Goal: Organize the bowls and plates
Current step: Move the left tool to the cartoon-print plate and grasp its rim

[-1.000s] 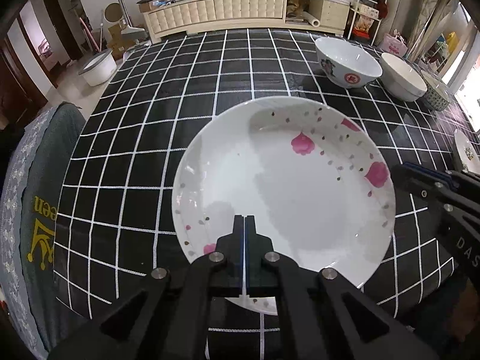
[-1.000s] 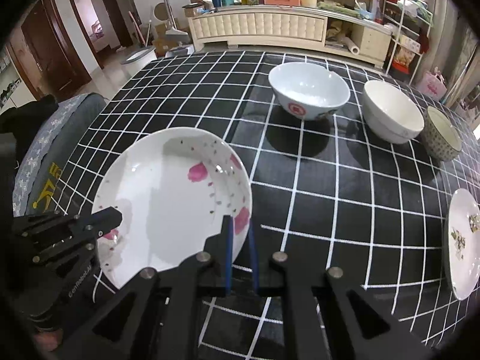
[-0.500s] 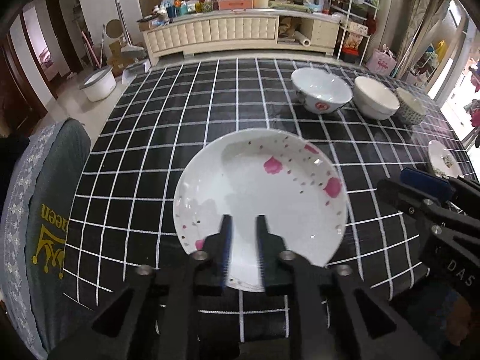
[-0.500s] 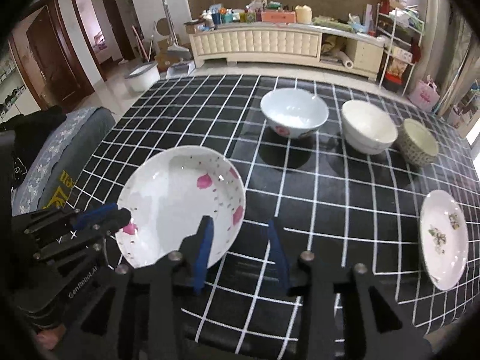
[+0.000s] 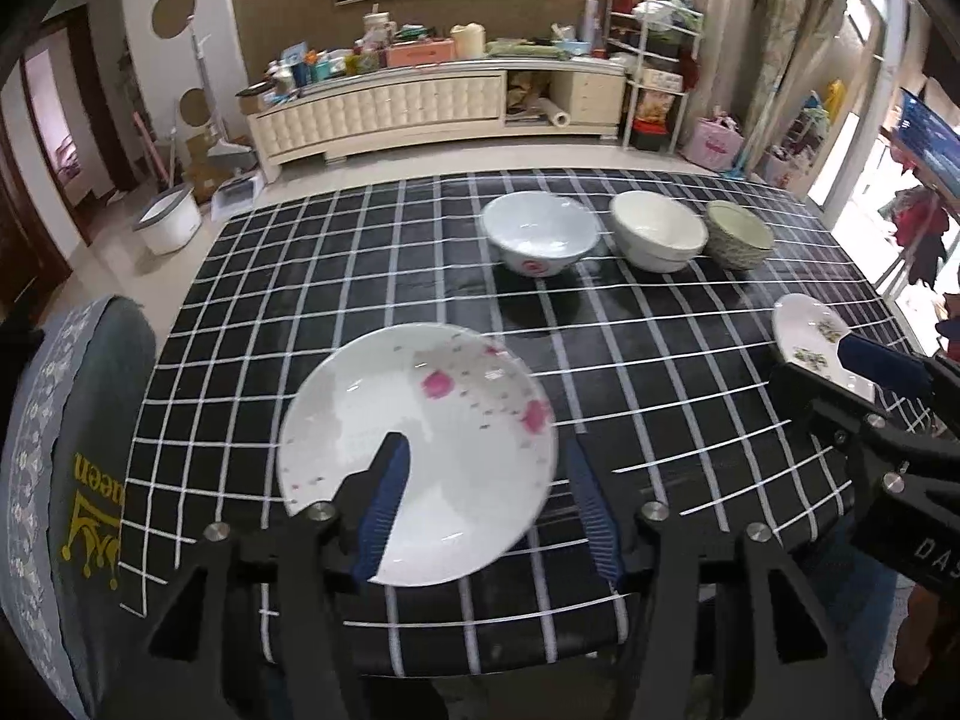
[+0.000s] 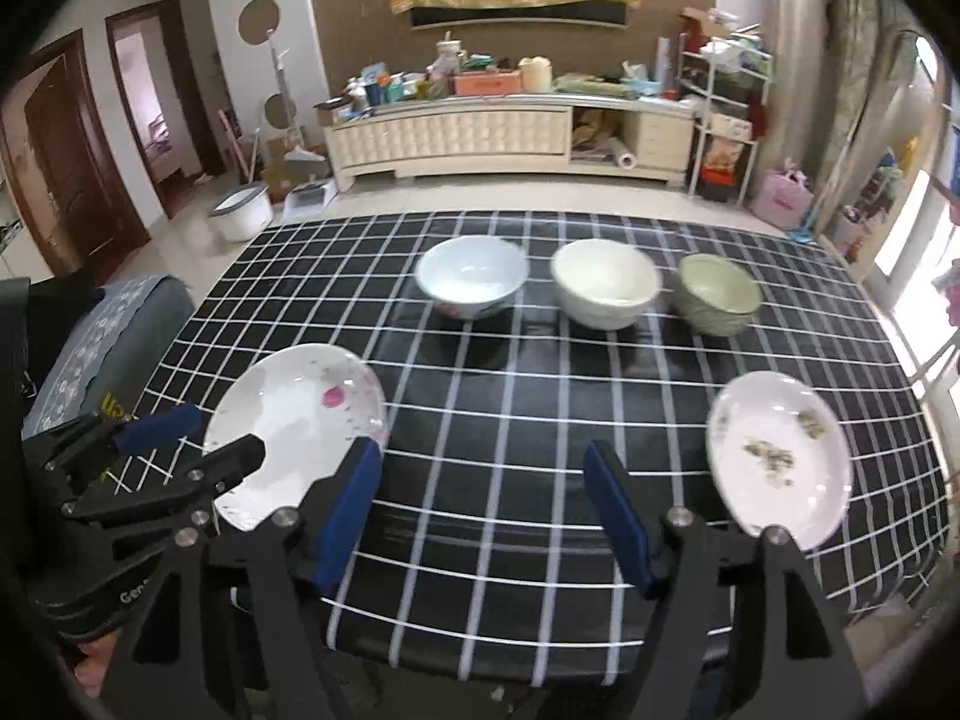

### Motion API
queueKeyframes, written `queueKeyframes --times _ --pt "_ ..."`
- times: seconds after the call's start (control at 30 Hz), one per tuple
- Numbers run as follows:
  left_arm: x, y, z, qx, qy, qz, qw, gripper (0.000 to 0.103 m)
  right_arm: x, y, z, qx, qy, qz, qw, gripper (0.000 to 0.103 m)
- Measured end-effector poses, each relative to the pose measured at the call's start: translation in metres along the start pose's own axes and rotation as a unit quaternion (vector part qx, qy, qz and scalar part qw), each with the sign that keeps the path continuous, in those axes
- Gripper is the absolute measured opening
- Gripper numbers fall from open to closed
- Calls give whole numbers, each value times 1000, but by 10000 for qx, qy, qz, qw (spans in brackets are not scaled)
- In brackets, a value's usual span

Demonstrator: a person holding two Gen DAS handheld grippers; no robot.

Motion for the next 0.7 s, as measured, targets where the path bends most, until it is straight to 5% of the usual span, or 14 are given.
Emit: queueKeyframes --times 0.27,0.7 --pt "4 -54 18 246 13 -267 9993 53 -18 -63 -4 188 -169 -501 9984 80" --pt "32 -154 43 902 146 -579 9941 57 -19 -164 -29 914 137 -927 9914 83"
Point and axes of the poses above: each gripper's, at about its wrist camera, not at the fingertips, and x roughly the way its jaws point, y to its left, z to its top, the point moved 10 cm from there along x, roughly the way its jaws point, and after that the axes turned 9 degrees about y, right-handed, at the moved point
